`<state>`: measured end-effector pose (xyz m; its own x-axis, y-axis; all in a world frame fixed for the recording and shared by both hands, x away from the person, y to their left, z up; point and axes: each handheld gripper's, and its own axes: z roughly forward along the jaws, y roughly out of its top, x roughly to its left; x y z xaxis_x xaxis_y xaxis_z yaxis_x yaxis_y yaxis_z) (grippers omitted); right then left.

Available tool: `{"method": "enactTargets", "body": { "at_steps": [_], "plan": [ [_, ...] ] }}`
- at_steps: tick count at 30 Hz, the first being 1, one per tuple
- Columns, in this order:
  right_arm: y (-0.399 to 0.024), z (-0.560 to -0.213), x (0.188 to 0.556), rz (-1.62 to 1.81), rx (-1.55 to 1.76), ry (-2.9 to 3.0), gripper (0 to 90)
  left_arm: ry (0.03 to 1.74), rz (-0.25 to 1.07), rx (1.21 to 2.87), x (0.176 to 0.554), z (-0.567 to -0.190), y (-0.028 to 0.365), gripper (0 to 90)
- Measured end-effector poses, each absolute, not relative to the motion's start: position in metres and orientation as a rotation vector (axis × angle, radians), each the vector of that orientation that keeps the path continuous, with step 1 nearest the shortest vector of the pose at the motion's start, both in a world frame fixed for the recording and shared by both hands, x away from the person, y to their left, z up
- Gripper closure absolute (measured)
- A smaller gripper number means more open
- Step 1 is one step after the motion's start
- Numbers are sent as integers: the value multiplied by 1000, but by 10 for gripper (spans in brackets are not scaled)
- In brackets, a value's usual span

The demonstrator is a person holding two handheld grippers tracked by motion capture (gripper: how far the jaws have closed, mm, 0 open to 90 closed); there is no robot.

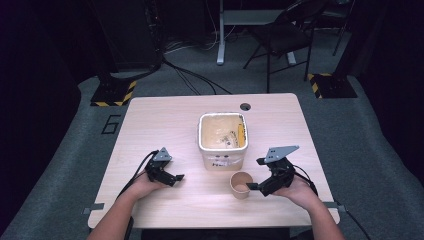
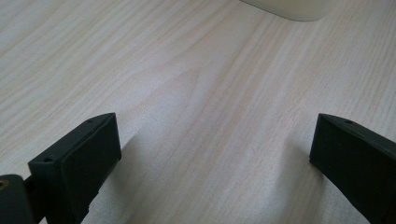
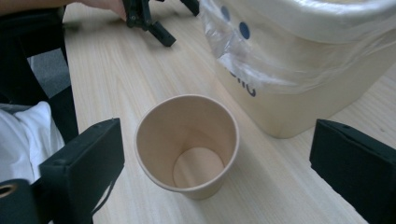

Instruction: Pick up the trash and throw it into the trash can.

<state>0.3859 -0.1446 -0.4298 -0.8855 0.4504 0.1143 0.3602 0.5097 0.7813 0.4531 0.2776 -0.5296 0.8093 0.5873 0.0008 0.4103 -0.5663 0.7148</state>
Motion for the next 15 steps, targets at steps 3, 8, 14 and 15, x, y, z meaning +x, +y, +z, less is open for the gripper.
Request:
{"method": "enactTargets", "body": {
  "at_steps": [3, 8, 14, 15],
  "plan": [
    [-141, -431, 385, 1319, 684, 2654, 0, 730, 308, 2251, 453, -530, 278, 19],
    [-136, -434, 384, 1316, 647, 2673, 0, 730, 308, 2251, 453, -530, 278, 19],
    [-128, -441, 384, 1304, 608, 2694, 0, 730, 308, 2251, 453, -530, 278, 19],
    [-128, -441, 384, 1304, 608, 2694, 0, 730, 308, 2251, 453, -530, 278, 19]
  ]
}}
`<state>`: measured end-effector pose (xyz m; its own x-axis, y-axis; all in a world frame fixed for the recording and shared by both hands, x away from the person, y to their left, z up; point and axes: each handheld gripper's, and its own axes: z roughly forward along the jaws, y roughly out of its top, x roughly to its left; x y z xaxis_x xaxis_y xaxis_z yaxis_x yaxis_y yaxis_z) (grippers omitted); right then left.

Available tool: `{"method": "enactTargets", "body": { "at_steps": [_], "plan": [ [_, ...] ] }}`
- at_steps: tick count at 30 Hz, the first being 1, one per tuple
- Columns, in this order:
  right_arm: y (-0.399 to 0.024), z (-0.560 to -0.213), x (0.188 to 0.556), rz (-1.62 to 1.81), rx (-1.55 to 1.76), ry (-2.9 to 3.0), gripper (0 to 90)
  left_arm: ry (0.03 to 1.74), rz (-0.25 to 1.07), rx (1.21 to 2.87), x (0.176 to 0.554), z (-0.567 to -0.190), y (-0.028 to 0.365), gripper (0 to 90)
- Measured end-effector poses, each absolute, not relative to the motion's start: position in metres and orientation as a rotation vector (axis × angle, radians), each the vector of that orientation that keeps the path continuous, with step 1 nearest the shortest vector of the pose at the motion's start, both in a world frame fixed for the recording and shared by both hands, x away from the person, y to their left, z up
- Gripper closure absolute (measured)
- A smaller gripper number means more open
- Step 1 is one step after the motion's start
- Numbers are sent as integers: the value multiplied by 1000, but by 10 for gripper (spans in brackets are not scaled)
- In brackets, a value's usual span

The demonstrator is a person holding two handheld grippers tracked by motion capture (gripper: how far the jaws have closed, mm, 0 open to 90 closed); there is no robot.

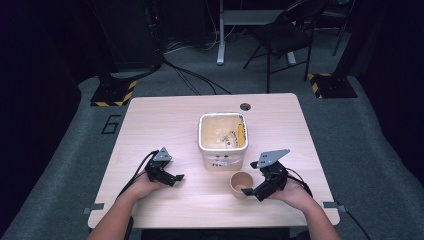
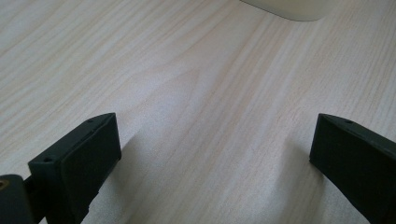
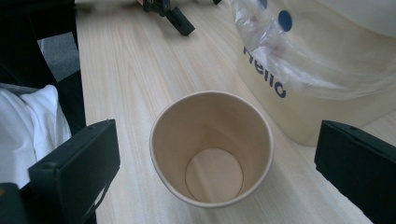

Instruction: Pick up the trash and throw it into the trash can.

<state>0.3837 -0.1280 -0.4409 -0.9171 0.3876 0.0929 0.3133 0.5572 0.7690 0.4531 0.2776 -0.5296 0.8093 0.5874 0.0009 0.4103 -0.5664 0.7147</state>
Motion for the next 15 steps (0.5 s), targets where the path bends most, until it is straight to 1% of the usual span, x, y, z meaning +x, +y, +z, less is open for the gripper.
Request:
{"method": "enactTargets", "body": {
  "at_steps": [15],
  "plan": [
    [-114, -460, 386, 1207, 583, 2769, 0, 732, 307, 2251, 453, -530, 278, 19]
  ]
}}
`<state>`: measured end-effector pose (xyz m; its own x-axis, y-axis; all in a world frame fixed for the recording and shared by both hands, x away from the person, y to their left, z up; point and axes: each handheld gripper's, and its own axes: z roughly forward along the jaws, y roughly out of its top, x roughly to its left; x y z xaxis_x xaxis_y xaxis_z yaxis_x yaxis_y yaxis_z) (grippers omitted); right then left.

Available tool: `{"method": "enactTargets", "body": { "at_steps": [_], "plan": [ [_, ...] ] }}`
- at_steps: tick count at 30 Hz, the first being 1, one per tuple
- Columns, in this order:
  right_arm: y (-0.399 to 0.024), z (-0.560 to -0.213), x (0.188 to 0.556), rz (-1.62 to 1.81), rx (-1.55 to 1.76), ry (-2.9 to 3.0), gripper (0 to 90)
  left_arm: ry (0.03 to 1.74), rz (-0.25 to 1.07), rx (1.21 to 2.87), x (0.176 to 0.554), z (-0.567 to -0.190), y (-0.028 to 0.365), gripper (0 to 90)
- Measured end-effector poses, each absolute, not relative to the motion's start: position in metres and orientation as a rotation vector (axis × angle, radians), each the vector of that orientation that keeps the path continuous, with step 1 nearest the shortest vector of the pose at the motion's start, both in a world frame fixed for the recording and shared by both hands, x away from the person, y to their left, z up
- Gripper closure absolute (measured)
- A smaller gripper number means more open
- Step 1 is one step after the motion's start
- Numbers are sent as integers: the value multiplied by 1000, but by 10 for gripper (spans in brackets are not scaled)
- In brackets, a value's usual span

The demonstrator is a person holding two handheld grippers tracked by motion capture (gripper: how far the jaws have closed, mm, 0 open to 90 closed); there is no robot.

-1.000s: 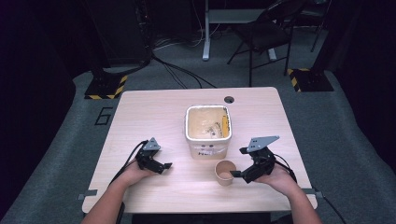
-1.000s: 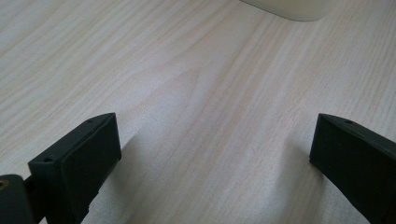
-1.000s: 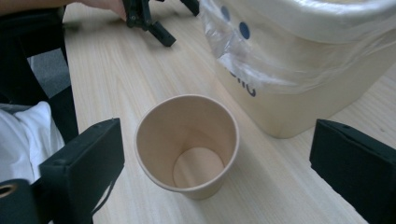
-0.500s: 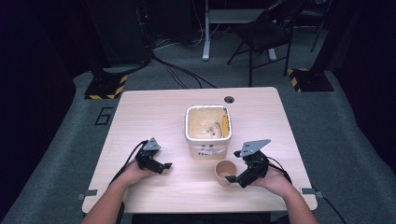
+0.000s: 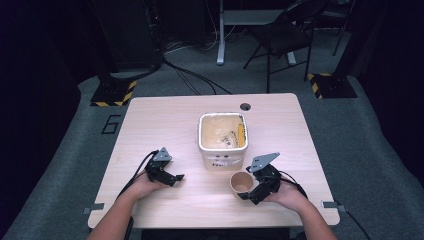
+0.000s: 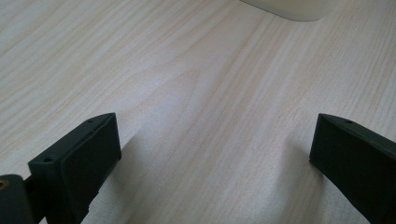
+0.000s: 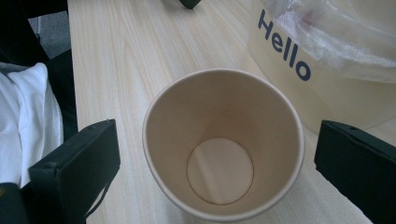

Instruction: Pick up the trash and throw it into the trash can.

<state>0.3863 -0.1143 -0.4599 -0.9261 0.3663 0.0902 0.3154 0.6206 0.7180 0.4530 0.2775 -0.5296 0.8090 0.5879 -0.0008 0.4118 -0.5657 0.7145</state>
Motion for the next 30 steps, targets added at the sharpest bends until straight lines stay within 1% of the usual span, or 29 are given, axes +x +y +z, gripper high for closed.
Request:
{"method": "enactTargets", "body": {
  "at_steps": [8, 12, 14, 15, 16, 17, 20, 30],
  "plan": [
    [-110, -469, 388, 1150, 594, 2798, 3, 731, 307, 2251, 453, -530, 278, 19],
    [-108, -472, 390, 1135, 603, 2801, 22, 731, 307, 2251, 453, -530, 278, 19],
    [-108, -472, 390, 1144, 603, 2798, 53, 731, 307, 2252, 453, -530, 278, 19],
    [-108, -472, 390, 1144, 603, 2798, 53, 731, 307, 2251, 453, -530, 278, 19],
    [-108, -472, 390, 1147, 601, 2799, 94, 731, 307, 2251, 453, -530, 278, 19],
    [-108, -472, 390, 1147, 601, 2799, 94, 731, 307, 2251, 453, -530, 278, 19],
    [-108, -470, 391, 1153, 597, 2784, 175, 732, 307, 2251, 453, -530, 278, 19],
    [-116, -460, 390, 1214, 611, 2726, 182, 731, 307, 2251, 453, -530, 278, 19]
  ]
}}
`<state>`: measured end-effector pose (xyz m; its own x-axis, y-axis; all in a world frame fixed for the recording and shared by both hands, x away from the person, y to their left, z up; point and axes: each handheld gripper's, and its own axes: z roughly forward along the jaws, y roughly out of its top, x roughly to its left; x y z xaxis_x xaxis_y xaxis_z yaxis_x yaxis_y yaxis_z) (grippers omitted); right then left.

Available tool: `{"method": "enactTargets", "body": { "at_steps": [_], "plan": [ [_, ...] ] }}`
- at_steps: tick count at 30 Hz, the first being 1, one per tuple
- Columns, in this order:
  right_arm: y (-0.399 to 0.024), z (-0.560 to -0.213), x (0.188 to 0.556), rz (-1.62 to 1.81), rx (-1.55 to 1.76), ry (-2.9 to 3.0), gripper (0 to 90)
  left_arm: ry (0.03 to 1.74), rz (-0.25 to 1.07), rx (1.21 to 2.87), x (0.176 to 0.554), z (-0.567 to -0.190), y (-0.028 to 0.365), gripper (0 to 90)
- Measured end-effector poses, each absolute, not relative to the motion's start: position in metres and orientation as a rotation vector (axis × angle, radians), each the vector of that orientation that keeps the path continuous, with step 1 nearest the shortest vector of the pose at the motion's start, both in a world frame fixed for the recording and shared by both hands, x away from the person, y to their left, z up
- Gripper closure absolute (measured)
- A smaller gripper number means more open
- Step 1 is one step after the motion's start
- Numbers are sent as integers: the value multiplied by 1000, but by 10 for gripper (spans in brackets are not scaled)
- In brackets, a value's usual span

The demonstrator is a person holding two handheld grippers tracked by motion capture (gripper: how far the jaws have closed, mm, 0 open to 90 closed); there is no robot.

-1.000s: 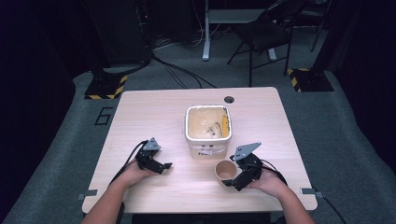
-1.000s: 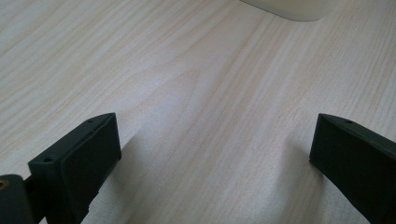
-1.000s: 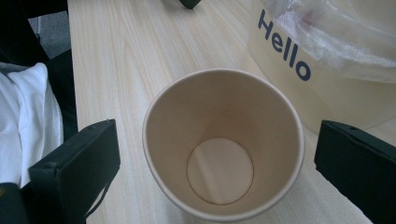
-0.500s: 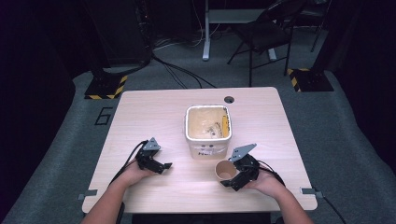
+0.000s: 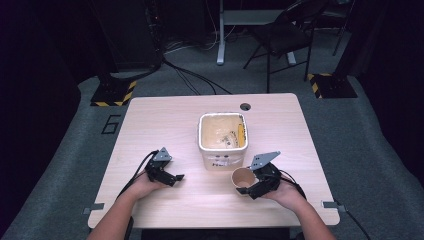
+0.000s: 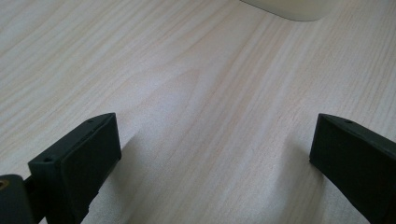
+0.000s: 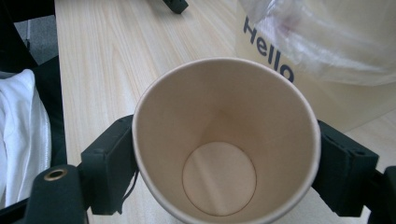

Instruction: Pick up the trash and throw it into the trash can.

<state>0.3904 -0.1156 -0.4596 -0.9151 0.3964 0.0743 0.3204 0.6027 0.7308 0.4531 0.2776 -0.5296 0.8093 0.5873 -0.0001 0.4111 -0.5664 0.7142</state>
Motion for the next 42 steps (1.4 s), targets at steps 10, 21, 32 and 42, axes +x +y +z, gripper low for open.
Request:
{"method": "enactTargets", "body": {
  "at_steps": [10, 21, 32, 42],
  "plan": [
    [-120, -446, 386, 1234, 588, 2687, 183, 731, 307, 2251, 453, -530, 278, 19],
    [-123, -437, 385, 1272, 612, 2645, 183, 731, 310, 2250, 453, -530, 277, 19],
    [-123, -412, 395, 1341, 654, 2614, 184, 731, 309, 2249, 453, -530, 277, 19],
    [-124, -386, 404, 1340, 678, 2584, 184, 729, 308, 2252, 453, -530, 278, 18]
  ]
}}
